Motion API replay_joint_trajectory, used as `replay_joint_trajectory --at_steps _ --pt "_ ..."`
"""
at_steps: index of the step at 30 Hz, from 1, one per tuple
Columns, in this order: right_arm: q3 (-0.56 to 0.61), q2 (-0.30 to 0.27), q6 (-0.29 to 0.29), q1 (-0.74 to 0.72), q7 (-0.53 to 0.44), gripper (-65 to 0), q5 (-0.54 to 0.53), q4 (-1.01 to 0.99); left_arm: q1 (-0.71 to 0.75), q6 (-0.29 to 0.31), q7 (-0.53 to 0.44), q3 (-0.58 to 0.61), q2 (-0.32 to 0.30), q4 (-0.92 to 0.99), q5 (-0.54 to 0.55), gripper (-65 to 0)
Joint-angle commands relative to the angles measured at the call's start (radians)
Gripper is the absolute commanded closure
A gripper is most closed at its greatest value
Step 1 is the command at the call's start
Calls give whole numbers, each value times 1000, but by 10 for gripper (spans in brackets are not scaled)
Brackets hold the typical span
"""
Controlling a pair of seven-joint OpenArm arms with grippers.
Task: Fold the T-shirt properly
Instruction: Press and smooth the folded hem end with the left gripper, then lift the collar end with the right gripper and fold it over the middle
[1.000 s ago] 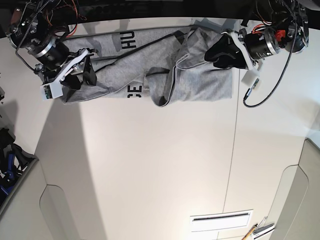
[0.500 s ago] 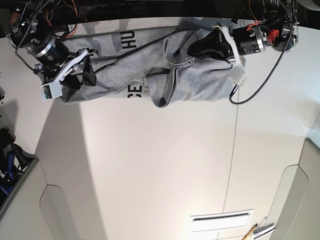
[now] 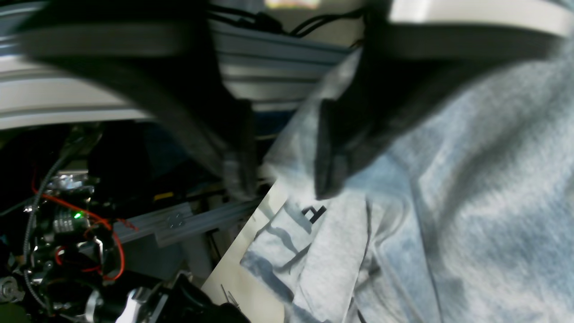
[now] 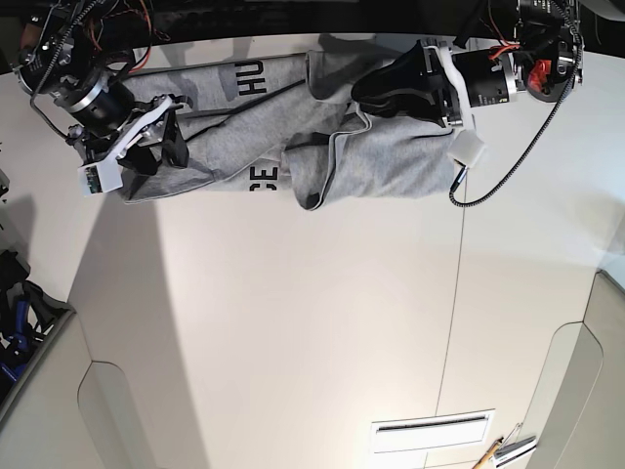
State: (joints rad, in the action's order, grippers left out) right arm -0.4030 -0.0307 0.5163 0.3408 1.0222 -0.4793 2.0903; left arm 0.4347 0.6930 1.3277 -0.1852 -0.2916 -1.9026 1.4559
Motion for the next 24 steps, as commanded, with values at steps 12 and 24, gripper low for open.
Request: replay_joint_trajectory --at_steps 12,24 --pt "53 -4 60 -160 10 0 -285 19 2 5 -26 -130 -8 -83 -119 -119" --pt "661 92 67 -408 -106 0 66 -251 20 5 -129 -182 -10 -4 -481 0"
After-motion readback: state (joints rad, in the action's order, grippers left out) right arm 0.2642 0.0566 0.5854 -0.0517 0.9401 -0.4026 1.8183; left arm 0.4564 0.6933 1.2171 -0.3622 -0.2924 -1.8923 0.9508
